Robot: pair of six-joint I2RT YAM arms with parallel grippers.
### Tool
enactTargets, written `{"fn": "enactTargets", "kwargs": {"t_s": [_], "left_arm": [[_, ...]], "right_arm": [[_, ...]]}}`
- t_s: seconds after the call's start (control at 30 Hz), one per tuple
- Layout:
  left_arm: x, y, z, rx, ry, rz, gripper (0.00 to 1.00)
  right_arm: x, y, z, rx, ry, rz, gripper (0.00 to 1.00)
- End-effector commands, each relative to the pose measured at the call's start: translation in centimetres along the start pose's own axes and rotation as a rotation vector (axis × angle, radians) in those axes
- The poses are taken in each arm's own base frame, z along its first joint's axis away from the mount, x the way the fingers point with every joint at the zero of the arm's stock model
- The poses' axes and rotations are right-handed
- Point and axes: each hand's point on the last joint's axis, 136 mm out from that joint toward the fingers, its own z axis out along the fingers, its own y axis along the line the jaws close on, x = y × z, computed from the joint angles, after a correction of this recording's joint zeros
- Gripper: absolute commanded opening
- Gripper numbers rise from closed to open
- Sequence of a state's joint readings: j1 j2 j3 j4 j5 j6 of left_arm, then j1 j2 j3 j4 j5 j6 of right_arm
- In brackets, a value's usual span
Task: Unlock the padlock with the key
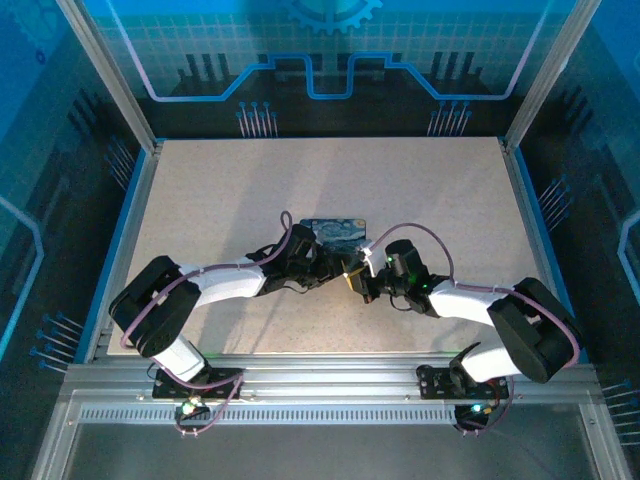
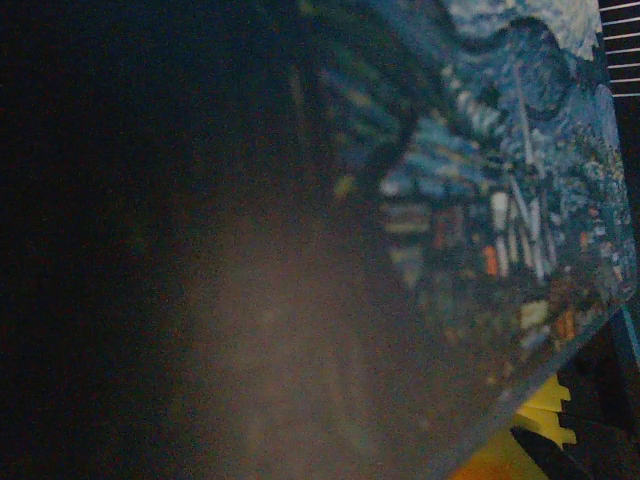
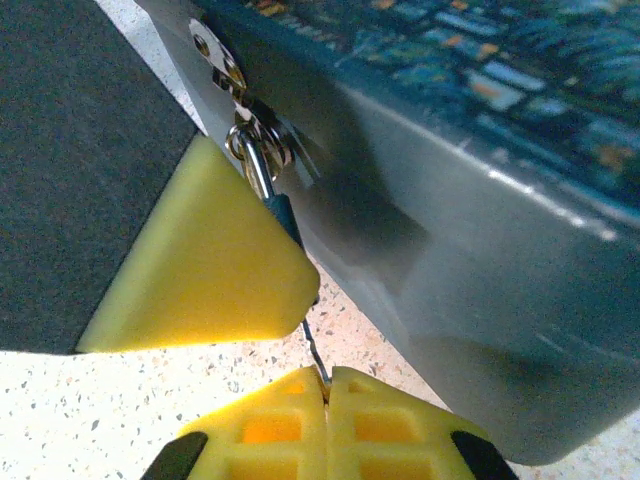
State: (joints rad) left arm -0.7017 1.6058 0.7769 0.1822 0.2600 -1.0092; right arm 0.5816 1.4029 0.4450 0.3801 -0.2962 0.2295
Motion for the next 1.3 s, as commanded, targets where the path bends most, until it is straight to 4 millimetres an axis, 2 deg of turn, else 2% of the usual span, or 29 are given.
{"fn": "enactTargets", "kwargs": {"t_s": [0.0,0.3,1.27], "left_arm": [[0.2,-1.2,-0.9,0.04,0.017,-0.02,0.22],[0.5,-1.6,-0.9,0.054,0.034,-0.043,0.22],[1.4,-2.3,0.0,0.078,0.108,-0.076,0.23]], "right_arm": [[-2.6,0.4,-0.1,-0.02,-0.102,-0.009,0.03],[-4.0,1.1,-0.2,-0.041,-0.18,-0.01,0.03],[-13.4,3.8,-2.1,-0.124,-0.445,-0.05,0.03]]}}
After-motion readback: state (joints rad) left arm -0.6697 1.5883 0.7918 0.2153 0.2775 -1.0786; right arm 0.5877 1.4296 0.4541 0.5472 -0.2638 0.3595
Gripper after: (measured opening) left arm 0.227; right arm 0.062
